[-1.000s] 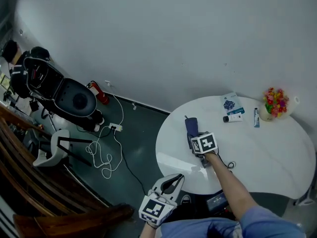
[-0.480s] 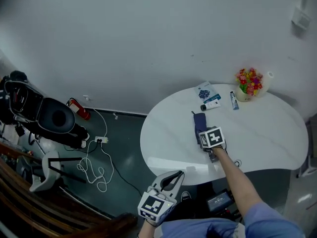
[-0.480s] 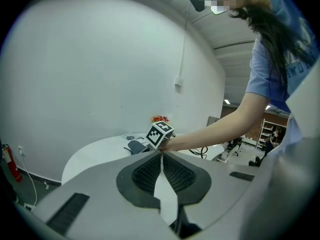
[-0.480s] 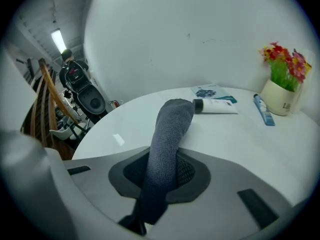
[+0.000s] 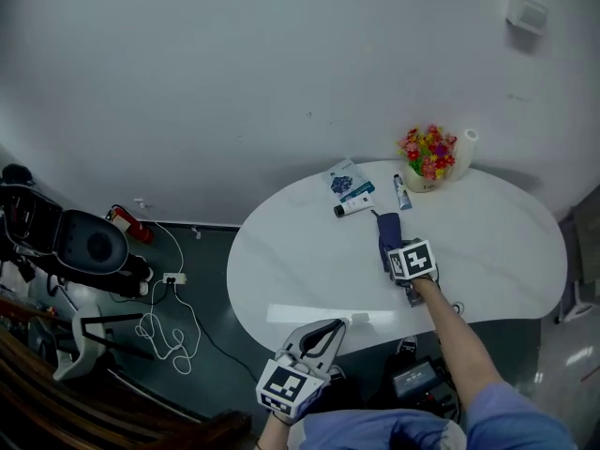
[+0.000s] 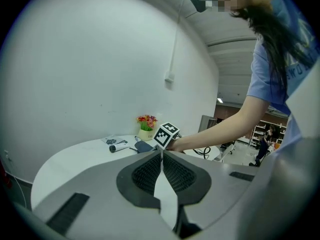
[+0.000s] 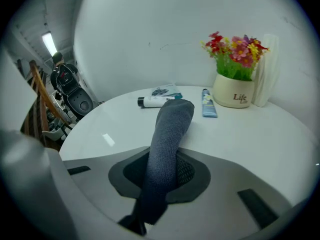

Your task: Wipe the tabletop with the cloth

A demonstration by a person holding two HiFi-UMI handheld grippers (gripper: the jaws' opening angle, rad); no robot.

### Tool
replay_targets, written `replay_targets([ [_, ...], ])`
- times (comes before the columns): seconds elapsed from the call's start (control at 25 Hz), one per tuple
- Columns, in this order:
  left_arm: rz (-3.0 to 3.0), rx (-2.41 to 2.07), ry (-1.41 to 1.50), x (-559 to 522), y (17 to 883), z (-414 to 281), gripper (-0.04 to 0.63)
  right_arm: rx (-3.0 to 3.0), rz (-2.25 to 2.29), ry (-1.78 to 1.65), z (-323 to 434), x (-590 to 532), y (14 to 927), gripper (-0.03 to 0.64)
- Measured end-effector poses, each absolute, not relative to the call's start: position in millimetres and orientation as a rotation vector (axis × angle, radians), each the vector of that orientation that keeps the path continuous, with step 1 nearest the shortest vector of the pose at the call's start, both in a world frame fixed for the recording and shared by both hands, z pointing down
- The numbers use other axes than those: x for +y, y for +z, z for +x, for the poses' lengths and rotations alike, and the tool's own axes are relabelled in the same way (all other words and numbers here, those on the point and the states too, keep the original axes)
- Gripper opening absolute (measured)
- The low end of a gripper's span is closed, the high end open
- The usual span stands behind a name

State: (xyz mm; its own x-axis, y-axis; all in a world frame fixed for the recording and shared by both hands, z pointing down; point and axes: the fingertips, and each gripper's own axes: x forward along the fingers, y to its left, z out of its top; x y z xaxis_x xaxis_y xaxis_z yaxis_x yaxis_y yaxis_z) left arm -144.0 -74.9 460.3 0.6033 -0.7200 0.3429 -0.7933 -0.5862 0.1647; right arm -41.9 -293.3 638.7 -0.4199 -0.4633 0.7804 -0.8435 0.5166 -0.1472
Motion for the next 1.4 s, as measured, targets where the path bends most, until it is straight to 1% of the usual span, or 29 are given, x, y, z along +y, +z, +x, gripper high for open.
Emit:
replay_targets([
  [0.16,2.52,-1.206,0.306,-104,459,-86,0.02,-2.045,1.067,0.683,28,-311,637,0.067],
  [0.44,2.571,-1.106,0.336,-136,458,23,0.02,-1.974,1.159,0.704,173,-335,640,0.067],
  [0.76,2.614,-1.01,0.349,-168,460,113,0.02,-1.872,1.316,0.764,329,-348,646,0.067],
  [1.04,2.661,-0.924,0.391,-182,457,161,0.02,-1.761,1.473,0.799,445,-350,645,0.067],
  [1.4,2.646,-0.916,0.43,-187,463,172,0.02,-1.585,1.645,0.834,564,-329,644,0.067],
])
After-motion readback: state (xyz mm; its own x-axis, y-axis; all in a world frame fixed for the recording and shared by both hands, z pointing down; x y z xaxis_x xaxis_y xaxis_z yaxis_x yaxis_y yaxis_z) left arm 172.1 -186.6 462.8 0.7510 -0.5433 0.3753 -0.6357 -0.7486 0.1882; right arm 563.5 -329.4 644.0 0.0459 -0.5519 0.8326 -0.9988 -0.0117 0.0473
